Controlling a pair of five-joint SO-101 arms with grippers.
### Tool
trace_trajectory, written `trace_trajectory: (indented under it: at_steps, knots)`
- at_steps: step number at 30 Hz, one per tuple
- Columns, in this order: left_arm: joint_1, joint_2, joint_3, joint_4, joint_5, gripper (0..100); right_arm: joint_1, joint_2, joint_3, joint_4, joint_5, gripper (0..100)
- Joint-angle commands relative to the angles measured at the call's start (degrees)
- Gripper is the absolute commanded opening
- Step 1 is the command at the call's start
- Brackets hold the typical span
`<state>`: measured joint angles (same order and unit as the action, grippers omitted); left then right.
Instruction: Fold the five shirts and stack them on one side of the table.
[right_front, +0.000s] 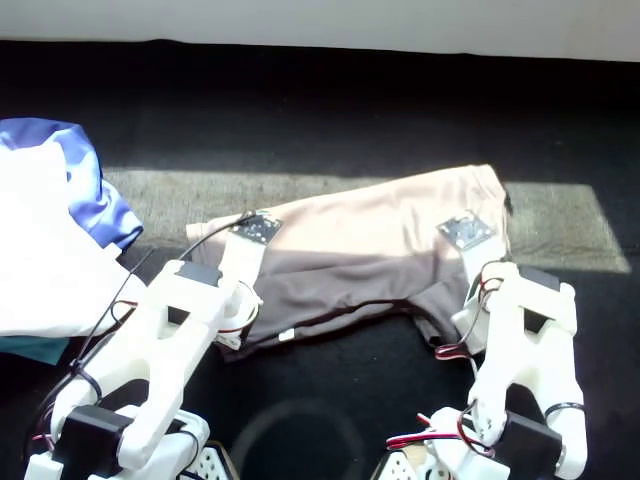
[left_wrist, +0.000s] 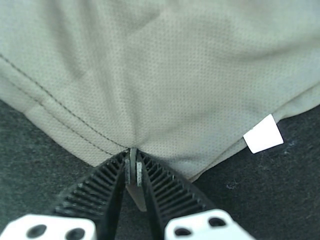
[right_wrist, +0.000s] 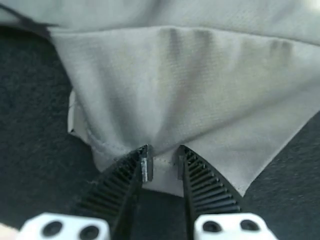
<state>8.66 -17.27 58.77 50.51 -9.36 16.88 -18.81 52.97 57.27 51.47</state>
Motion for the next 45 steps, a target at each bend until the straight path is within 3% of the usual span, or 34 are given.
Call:
trace_trajectory:
  at_steps: [1,12,17,25,45]
  knots:
    - [-0.04,0.48,0.13,-2.29,-0.44,1,0.48,-2.15,-0.13,2.86,0.70,9.8]
    - [-0.04,0.48,0.13,-2.29,-0.44,1,0.92,-12.09,-2.24,2.95,0.62,10.3]
    - [-0.04,0.48,0.13,-2.29,-0.44,1,1.27,-21.93,-2.07,3.82,1.14,26.0]
    - [-0.04,0.48,0.13,-2.29,-0.44,1,2.42,-28.53,8.57,10.33,23.12,21.4]
    - [-0.04,0.48,0.13,-2.29,-0.44,1,2.59,-28.70,24.84,-12.44,24.09,21.4]
